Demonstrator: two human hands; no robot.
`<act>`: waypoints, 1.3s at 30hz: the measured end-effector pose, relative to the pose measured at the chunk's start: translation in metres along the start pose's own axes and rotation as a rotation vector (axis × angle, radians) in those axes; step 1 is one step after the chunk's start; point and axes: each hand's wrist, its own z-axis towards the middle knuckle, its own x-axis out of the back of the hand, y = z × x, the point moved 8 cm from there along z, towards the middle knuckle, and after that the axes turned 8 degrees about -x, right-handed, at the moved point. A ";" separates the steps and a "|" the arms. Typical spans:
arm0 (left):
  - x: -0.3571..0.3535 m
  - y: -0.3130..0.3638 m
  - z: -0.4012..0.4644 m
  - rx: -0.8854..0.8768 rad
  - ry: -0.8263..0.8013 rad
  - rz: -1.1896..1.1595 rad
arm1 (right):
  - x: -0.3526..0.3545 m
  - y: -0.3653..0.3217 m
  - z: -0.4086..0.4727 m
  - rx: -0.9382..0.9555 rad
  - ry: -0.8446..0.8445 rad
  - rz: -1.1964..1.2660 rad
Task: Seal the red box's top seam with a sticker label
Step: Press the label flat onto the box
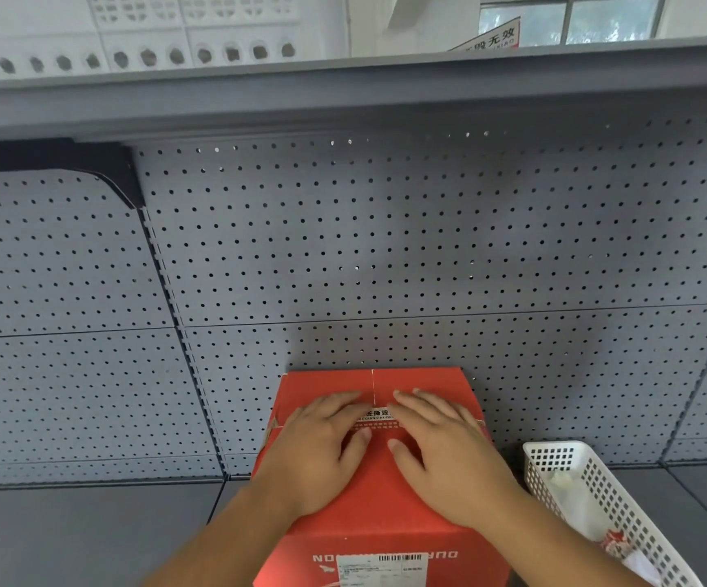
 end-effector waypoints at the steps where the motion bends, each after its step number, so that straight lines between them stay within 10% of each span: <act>1: -0.002 0.002 0.000 -0.032 -0.024 -0.047 | -0.001 -0.003 -0.001 0.042 -0.019 0.000; 39: 0.012 0.000 -0.023 -0.014 0.207 0.056 | 0.011 0.011 -0.015 -0.100 0.239 -0.021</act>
